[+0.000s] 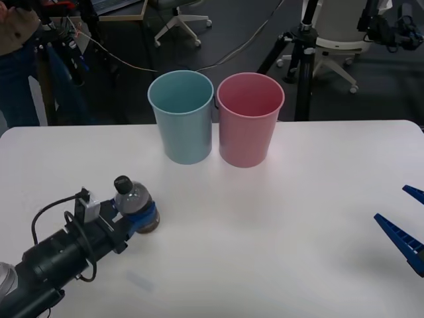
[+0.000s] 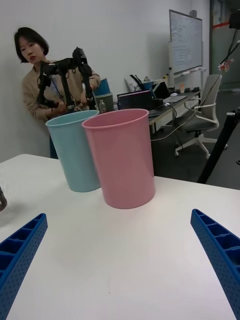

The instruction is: Grasp the object on the table and drop it into the matching bin: aluminum can to the light blue bin, PET bottle to the pink bin.

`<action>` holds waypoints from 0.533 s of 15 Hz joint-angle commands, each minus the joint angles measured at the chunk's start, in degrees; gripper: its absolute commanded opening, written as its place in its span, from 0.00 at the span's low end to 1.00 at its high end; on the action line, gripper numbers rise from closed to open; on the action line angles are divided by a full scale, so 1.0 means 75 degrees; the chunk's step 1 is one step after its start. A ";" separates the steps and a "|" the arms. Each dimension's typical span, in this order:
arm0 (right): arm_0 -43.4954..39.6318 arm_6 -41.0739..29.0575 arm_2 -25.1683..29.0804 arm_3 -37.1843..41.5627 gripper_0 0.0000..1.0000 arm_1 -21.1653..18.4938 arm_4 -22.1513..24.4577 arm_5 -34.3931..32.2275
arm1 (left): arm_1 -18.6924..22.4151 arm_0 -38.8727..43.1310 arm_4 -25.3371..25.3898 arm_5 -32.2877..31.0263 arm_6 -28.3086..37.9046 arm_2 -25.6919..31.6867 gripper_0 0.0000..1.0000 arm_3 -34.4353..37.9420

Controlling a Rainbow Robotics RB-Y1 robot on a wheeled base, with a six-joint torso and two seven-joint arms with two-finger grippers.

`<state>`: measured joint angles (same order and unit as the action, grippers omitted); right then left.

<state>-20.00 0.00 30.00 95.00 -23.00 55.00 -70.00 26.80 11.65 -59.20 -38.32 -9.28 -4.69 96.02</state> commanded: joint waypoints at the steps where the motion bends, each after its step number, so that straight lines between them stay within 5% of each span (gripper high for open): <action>1: 0.0000 0.0000 0.0000 0.0000 1.00 0.0000 0.0000 0.0000 | 0.0318 0.0157 0.0076 0.0281 0.0230 0.0005 0.00 0.0626; 8: 0.0000 0.0000 0.0000 0.0000 1.00 0.0000 0.0000 0.0000 | 0.1302 0.0368 0.0194 0.0891 0.1331 0.0016 0.00 0.1740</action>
<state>-20.00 0.00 30.00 95.00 -23.00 55.00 -70.00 35.66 13.98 -57.38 -32.46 -0.85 -4.63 107.70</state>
